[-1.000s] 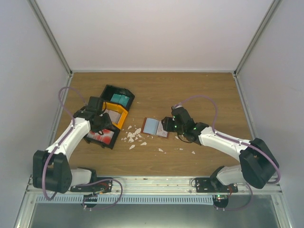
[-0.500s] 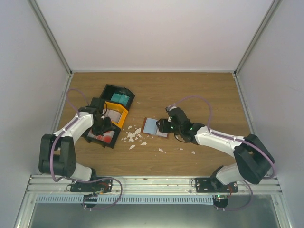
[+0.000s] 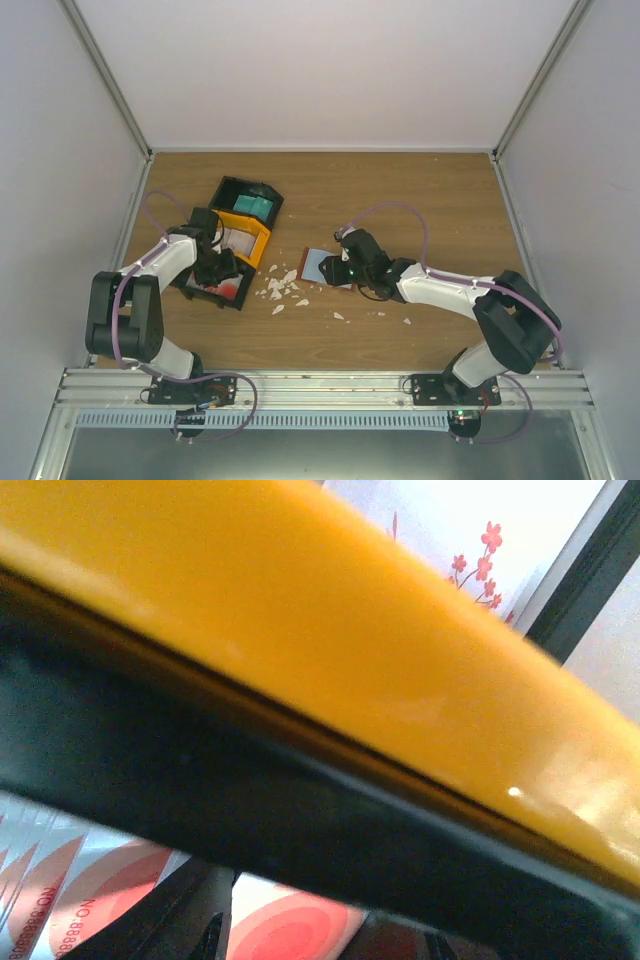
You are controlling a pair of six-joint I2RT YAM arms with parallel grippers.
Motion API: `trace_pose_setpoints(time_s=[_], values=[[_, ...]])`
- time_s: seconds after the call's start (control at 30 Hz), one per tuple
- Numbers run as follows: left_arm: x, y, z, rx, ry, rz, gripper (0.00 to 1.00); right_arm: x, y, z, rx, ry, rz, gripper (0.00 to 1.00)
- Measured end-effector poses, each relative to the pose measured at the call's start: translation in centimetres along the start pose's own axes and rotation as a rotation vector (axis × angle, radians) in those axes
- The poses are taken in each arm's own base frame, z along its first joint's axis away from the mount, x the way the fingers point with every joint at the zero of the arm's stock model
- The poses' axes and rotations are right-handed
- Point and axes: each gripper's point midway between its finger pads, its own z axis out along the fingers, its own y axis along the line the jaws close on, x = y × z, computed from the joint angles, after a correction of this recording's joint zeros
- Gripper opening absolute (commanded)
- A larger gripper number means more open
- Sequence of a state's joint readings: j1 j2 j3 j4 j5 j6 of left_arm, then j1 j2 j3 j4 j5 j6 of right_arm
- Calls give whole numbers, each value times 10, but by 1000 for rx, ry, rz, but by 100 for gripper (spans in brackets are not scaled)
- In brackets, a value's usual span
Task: Put the credit cards into the card holder
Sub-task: Pick up the credit card from the storage box.
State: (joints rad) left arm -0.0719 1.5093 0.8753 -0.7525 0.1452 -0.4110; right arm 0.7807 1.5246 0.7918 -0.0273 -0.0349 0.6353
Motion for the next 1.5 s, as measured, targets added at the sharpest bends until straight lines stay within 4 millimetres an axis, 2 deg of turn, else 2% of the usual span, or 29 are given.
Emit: trace_pose_setpoints(time_s=[0.27, 0.53, 0.97, 1.5], values=[[1, -13, 0, 77, 13, 22, 45, -1, 0, 0, 3, -3, -2, 51], [4, -34, -13, 198, 16, 43, 42, -1, -1, 0, 8, -6, 0, 51], [14, -62, -29, 367, 51, 64, 43, -3, -4, 0, 26, -15, 8, 50], [24, -80, -33, 501, 97, 72, 45, -2, -6, 1, 35, -14, 9, 50]])
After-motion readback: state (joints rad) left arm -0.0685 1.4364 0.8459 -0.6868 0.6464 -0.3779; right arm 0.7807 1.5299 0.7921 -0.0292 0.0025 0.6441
